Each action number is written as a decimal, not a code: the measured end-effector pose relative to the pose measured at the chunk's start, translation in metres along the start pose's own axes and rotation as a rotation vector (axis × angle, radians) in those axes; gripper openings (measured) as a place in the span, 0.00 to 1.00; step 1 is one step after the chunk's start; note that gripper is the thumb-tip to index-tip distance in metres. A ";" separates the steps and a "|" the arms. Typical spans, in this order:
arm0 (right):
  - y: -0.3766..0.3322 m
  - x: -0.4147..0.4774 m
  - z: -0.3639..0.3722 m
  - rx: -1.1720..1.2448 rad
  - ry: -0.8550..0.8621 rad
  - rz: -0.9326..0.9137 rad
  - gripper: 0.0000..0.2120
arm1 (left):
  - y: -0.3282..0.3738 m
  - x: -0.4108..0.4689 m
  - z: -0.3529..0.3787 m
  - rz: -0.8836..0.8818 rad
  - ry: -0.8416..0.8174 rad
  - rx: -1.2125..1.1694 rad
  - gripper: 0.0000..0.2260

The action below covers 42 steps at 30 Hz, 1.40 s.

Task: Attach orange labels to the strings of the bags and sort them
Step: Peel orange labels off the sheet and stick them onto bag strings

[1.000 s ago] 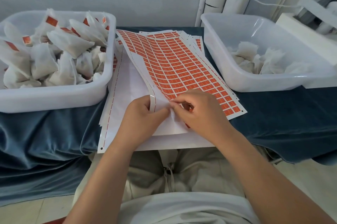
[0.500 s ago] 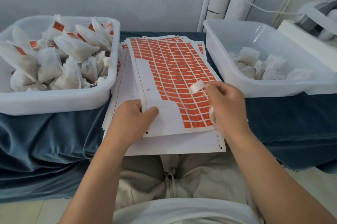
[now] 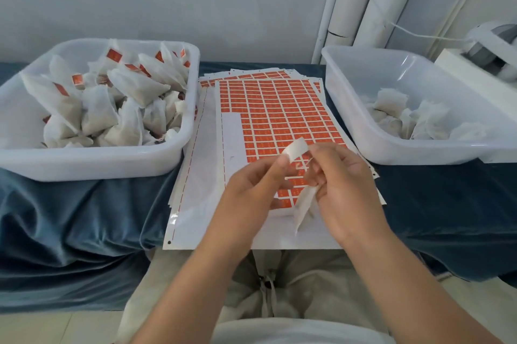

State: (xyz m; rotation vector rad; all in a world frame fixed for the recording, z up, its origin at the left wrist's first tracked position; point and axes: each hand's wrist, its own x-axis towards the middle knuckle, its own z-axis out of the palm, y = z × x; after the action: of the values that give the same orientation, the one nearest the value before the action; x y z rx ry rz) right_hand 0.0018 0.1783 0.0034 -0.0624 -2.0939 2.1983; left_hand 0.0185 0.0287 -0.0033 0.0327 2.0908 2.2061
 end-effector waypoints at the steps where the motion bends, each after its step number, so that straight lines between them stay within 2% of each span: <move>1: 0.002 -0.002 0.002 0.003 -0.016 -0.004 0.11 | -0.002 -0.001 0.003 -0.042 0.009 -0.130 0.18; 3: 0.005 -0.004 0.004 0.038 -0.058 -0.015 0.11 | -0.005 0.000 0.003 -0.119 0.043 -0.347 0.11; 5: 0.004 -0.004 0.003 0.053 -0.088 -0.013 0.10 | -0.007 0.003 0.000 -0.135 0.119 -0.402 0.07; 7: 0.001 -0.003 -0.001 0.030 -0.107 -0.008 0.10 | -0.009 0.005 -0.004 -0.058 0.214 -0.291 0.06; 10: -0.010 0.000 -0.008 -0.055 -0.142 -0.027 0.17 | -0.004 0.007 -0.016 0.056 0.311 -0.126 0.05; 14: -0.028 -0.002 -0.017 -0.193 -0.166 -0.131 0.14 | 0.001 0.011 -0.029 0.090 0.327 0.045 0.09; 16: -0.036 -0.006 -0.021 -0.221 -0.193 -0.170 0.15 | 0.001 0.010 -0.031 0.113 0.281 0.125 0.07; 20: -0.047 -0.015 -0.022 -0.324 -0.243 -0.254 0.20 | 0.001 0.007 -0.028 0.160 0.074 0.241 0.06; 24: -0.050 -0.023 -0.018 -0.352 -0.292 -0.322 0.20 | 0.007 0.002 -0.028 0.177 -0.146 0.243 0.09; 29: -0.051 -0.026 -0.015 -0.396 -0.296 -0.364 0.20 | 0.011 -0.001 -0.032 0.173 -0.307 0.269 0.12; 35: -0.051 -0.023 -0.015 -0.504 -0.313 -0.374 0.19 | 0.012 -0.004 -0.038 0.206 -0.397 0.363 0.11; 42: -0.044 -0.018 -0.016 -0.519 -0.342 -0.336 0.19 | 0.013 -0.006 -0.042 0.231 -0.450 0.439 0.11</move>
State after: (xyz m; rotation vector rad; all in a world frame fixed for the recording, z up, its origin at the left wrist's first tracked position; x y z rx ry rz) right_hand 0.0236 0.1944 0.0453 0.6161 -2.5676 1.5194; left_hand 0.0200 -0.0148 0.0081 0.7589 2.3217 1.5826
